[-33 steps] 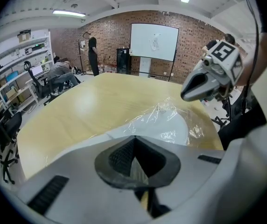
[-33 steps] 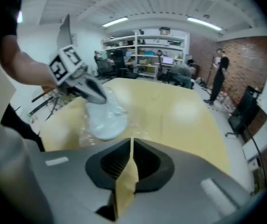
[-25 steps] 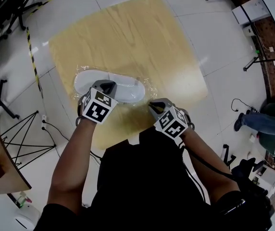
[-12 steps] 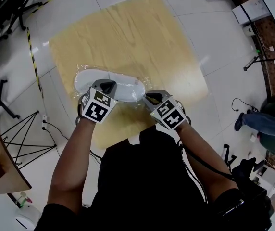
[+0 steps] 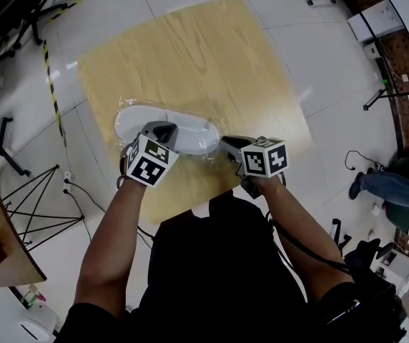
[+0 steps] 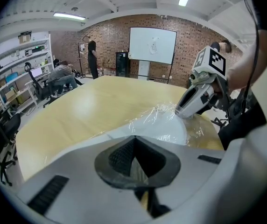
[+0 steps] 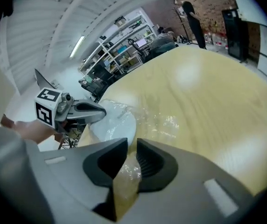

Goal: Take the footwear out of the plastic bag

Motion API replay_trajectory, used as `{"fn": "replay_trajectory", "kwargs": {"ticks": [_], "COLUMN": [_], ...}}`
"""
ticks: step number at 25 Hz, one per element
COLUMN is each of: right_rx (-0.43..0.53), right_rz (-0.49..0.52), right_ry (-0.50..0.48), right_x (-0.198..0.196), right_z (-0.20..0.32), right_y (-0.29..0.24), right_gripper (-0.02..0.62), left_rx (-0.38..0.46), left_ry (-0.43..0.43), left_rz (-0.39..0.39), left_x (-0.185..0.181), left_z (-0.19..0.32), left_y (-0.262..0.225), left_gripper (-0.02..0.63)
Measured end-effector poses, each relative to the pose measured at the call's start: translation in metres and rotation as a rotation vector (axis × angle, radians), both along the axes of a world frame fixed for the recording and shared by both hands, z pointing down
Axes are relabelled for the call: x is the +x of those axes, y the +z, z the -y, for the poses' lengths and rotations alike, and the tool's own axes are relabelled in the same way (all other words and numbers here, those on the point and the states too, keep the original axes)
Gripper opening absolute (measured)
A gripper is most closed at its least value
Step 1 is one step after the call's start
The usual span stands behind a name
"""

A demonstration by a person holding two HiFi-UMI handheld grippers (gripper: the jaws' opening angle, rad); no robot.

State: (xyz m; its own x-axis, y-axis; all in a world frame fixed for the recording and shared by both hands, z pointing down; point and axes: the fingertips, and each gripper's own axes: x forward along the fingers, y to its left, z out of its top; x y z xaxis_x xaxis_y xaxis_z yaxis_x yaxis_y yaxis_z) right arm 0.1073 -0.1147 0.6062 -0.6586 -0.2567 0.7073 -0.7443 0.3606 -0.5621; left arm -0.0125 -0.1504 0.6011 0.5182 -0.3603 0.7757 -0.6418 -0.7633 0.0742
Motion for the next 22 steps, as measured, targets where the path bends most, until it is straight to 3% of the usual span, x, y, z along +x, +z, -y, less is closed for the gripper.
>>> {"fn": "replay_trajectory", "kwargs": {"ticks": [3, 5, 15, 20, 22], "right_rx": [-0.029, -0.062, -0.078, -0.101, -0.107], "right_rz": [0.073, 0.130, 0.153, 0.214, 0.240], "right_ry": [0.041, 0.063, 0.071, 0.117, 0.144], "right_x": [-0.002, -0.005, -0.012, 0.006, 0.020], "right_z": [0.000, -0.002, 0.002, -0.001, -0.002], "right_y": [-0.004, -0.006, -0.011, -0.019, -0.022], "right_gripper": [0.055, 0.089, 0.051, 0.040, 0.037], "left_rx": [0.003, 0.005, 0.014, 0.056, 0.055], "left_ry": [-0.006, -0.006, -0.024, -0.018, -0.021], "left_rz": [0.000, -0.003, -0.010, 0.076, 0.064], "left_x": [-0.001, -0.001, -0.001, -0.010, -0.010], "left_z": [0.000, 0.000, 0.004, 0.004, 0.004], "left_y": [0.000, -0.001, -0.005, -0.008, -0.010], "left_gripper": [0.006, 0.006, 0.006, 0.006, 0.006]}}
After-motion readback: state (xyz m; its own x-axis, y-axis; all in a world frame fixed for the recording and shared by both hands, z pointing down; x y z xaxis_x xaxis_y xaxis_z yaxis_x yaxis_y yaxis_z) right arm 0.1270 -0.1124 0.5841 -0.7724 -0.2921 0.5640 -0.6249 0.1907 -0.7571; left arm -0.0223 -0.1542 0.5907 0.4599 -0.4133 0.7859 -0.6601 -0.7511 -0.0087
